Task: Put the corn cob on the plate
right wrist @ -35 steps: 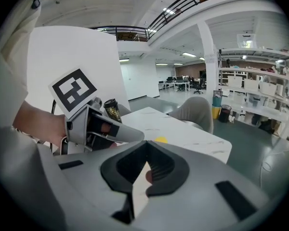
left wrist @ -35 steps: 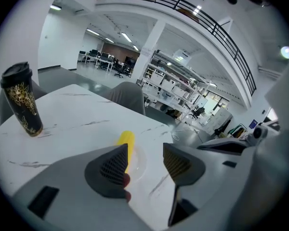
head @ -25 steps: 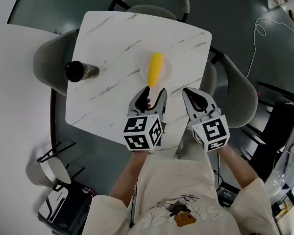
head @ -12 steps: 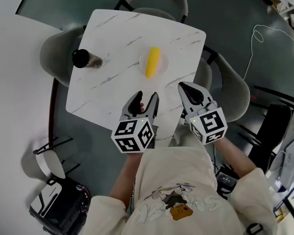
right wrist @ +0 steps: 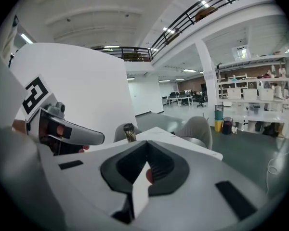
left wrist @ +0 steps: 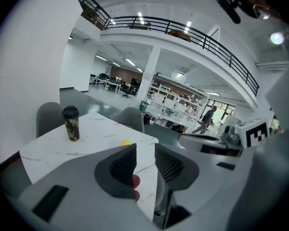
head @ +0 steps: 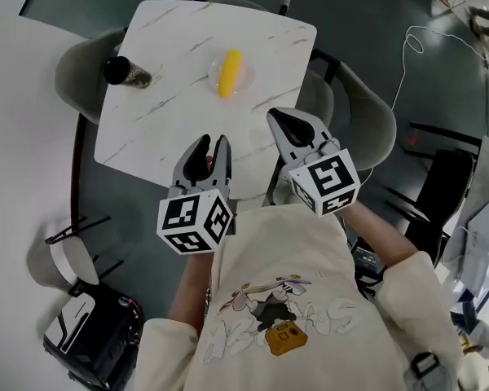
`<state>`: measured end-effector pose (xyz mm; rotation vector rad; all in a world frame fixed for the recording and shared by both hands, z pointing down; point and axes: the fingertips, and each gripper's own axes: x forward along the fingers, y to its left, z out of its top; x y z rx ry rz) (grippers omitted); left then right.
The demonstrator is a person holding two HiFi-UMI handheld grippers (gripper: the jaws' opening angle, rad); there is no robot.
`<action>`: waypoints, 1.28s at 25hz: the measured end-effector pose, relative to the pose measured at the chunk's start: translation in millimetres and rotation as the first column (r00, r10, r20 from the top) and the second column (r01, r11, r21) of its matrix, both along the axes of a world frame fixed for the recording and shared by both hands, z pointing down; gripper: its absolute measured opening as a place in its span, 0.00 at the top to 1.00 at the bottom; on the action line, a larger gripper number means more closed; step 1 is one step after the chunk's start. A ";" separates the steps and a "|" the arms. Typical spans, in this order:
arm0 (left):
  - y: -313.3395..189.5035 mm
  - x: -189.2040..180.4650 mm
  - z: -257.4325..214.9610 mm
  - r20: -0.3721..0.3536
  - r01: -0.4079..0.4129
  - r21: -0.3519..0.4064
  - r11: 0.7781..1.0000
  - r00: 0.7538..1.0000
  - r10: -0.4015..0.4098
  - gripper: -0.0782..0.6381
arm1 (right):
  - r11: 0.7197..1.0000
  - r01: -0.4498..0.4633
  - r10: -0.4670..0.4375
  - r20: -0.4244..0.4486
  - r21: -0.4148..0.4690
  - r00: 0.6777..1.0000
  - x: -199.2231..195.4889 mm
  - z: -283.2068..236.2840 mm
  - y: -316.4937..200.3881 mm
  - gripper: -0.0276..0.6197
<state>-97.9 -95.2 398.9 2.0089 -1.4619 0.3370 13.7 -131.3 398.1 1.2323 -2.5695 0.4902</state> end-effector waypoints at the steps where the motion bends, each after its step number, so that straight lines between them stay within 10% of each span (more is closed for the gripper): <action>1: 7.1 0.3 -3.5 0.009 0.015 0.015 1.000 1.000 -0.016 0.74 | 1.000 0.006 -0.006 0.006 0.004 1.000 -1.1 -2.9 5.1 0.95; 4: 29.9 1.0 -14.1 0.030 0.063 0.055 0.996 0.997 -0.065 0.88 | 0.999 0.037 -0.037 0.026 0.003 0.999 -3.5 -10.8 23.6 0.95; 13: 88.9 32.8 -16.0 0.011 0.045 0.053 0.998 0.999 -0.046 0.88 | 0.993 0.111 -0.112 0.034 0.034 0.993 -7.0 -28.2 83.3 0.95; 32: 109.0 39.6 -39.1 0.044 -0.179 0.082 0.980 0.983 0.176 0.88 | 0.987 -0.161 0.161 0.058 -0.016 0.985 10.9 -38.7 134.1 0.95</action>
